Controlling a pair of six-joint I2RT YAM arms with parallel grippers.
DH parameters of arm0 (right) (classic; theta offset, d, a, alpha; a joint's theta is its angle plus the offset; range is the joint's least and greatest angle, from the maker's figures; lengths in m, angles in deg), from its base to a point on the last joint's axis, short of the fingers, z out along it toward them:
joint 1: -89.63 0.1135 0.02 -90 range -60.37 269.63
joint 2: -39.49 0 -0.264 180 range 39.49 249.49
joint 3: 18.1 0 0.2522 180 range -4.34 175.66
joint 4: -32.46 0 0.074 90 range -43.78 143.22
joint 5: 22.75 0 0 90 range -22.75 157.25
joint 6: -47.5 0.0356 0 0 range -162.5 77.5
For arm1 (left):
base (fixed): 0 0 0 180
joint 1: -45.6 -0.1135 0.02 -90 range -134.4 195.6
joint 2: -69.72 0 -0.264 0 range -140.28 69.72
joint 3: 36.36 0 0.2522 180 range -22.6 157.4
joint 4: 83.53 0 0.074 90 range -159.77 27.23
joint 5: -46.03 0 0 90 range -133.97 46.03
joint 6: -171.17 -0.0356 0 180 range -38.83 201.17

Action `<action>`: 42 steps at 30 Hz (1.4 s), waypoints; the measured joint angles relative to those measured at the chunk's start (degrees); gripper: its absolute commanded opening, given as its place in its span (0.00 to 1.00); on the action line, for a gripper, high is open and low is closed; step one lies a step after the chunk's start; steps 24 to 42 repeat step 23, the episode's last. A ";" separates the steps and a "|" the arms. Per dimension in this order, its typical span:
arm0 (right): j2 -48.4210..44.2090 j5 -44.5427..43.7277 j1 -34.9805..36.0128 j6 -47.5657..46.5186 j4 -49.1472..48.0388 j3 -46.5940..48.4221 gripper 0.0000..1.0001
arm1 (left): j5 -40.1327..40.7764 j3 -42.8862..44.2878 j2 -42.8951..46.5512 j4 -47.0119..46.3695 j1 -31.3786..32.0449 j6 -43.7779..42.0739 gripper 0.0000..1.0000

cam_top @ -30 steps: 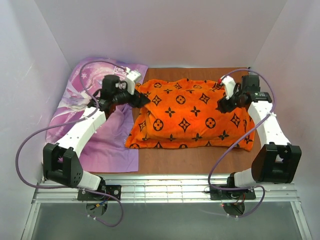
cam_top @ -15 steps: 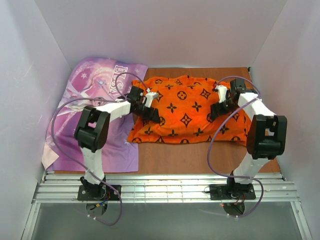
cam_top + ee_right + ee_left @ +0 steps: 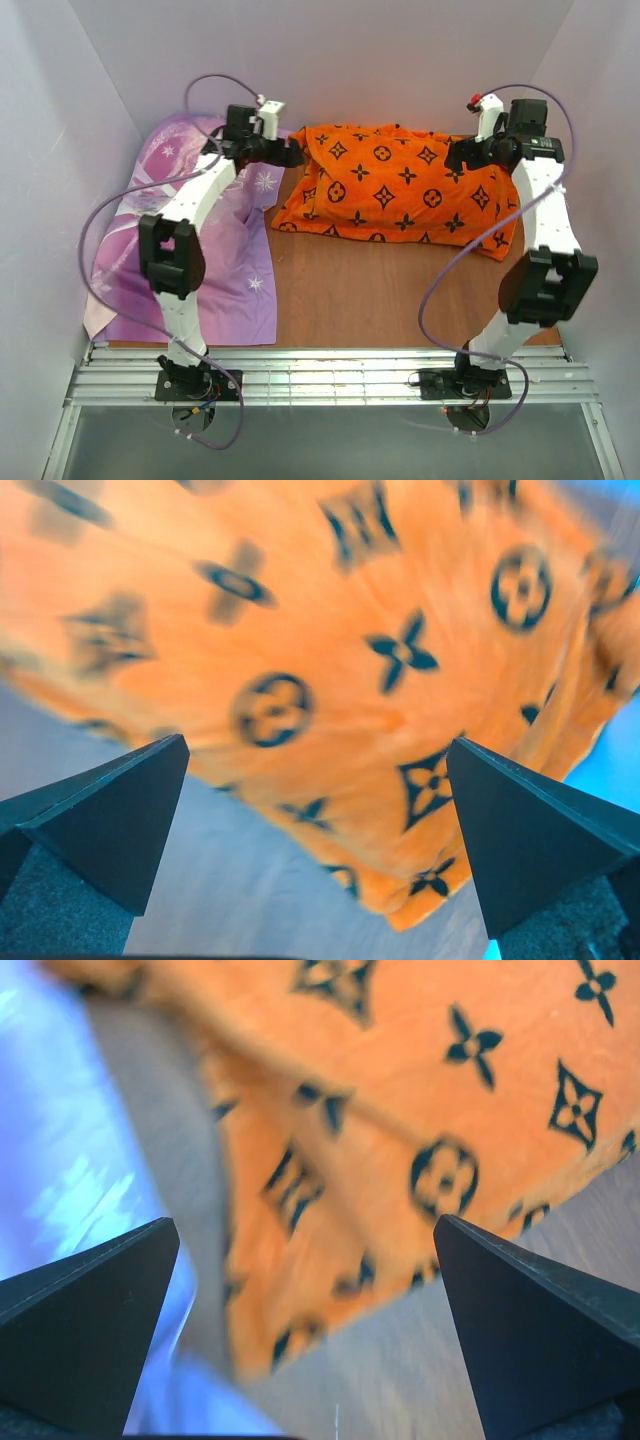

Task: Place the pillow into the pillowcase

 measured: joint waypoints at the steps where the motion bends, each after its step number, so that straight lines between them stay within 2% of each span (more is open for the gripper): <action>1: -3.43 1.64 0.13 0.72 0.20 -0.55 0.99 | 0.24 -2.19 3.19 0.90 -1.16 0.31 0.98; 4: -14.53 7.63 0.44 2.67 0.00 -4.87 0.99 | 1.92 -12.31 15.50 3.15 -5.09 0.55 0.98; 5: -19.82 10.45 0.57 3.74 -0.94 -8.92 0.99 | 2.64 -16.13 20.24 4.35 -6.05 0.28 0.98; 9: -29.64 15.21 1.20 5.57 -2.62 -22.10 0.99 | 4.87 -28.24 37.79 7.61 -6.51 -1.11 0.98; 12: -33.18 15.76 1.84 6.03 -2.84 -34.03 0.99 | 5.31 -37.00 48.85 9.44 -5.92 -1.51 0.98; 15: -33.18 13.99 2.38 6.08 -2.86 -43.98 0.99 | 5.49 -43.89 54.51 10.38 -5.81 -1.51 0.98; 20: -36.54 11.23 2.75 6.05 -2.78 -52.04 0.99 | 6.49 -53.57 56.78 12.13 -6.23 -1.53 0.98; 23: -39.12 10.97 2.84 6.05 -3.76 -52.35 0.99 | 6.49 -53.88 56.26 12.87 -6.62 -1.53 0.98; 42: -39.12 10.97 2.84 6.05 -3.76 -52.35 0.99 | 6.49 -53.88 56.26 12.87 -6.62 -1.53 0.98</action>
